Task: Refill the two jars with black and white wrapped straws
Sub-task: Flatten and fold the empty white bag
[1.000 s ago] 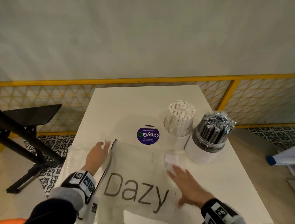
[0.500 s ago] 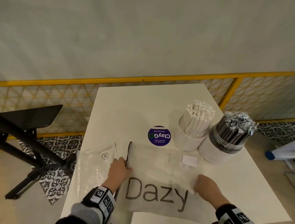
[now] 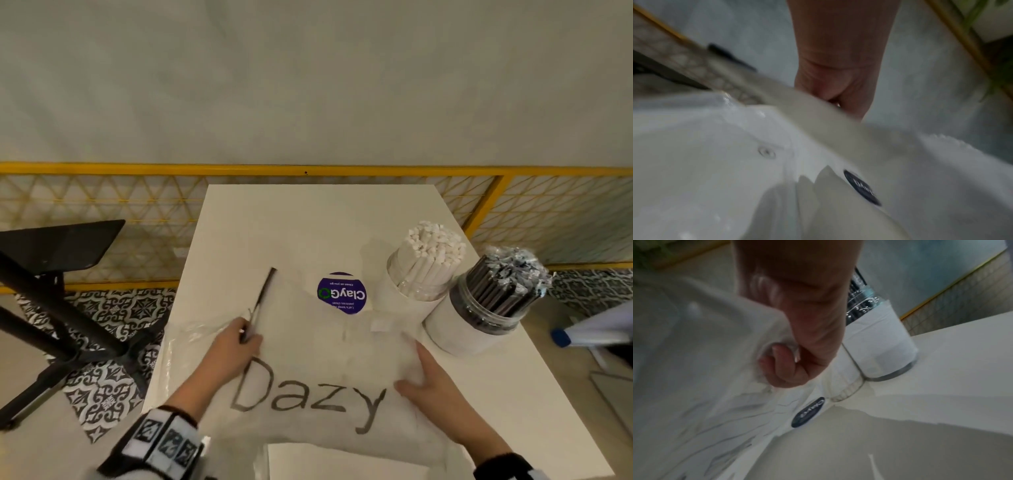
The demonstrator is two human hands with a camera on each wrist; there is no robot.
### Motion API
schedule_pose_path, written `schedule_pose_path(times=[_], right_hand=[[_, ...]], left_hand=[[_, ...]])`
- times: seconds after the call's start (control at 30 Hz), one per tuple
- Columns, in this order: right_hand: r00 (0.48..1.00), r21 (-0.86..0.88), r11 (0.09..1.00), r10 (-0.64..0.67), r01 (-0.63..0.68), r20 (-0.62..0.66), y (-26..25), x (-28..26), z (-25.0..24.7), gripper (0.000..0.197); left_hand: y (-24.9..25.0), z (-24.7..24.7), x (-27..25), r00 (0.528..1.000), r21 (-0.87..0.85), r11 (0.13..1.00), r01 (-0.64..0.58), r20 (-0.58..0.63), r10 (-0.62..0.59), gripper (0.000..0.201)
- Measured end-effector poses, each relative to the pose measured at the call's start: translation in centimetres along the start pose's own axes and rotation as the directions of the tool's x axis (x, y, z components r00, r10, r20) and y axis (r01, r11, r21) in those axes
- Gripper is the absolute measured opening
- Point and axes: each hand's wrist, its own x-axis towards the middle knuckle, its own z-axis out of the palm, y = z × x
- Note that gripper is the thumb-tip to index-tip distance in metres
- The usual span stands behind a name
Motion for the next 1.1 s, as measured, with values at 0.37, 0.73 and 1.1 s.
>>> schedule_pose_path(times=[0.37,0.73,1.1], right_hand=[[0.963,0.136,0.99,-0.009,-0.028,0.268,-4.2,3.9,7.3,0.076],[0.815,-0.194,0.961,-0.05,0.196,0.577,-12.1,2.0,21.3,0.088],[0.603,-0.253,0.839,-0.108,0.482,0.791,-10.9,2.1,29.4,0.072]], left_hand=[[-5.9,1.2,-5.9,0.972,0.646,0.749,-0.146,-0.049,0.231,0.072],[-6.3,3.1,-4.1,0.982,0.297,0.954,0.024,0.173,-0.078,0.068],[-14.7,-6.0,-5.1,0.98,-0.31,0.945,0.101,-0.13,-0.147,0.022]])
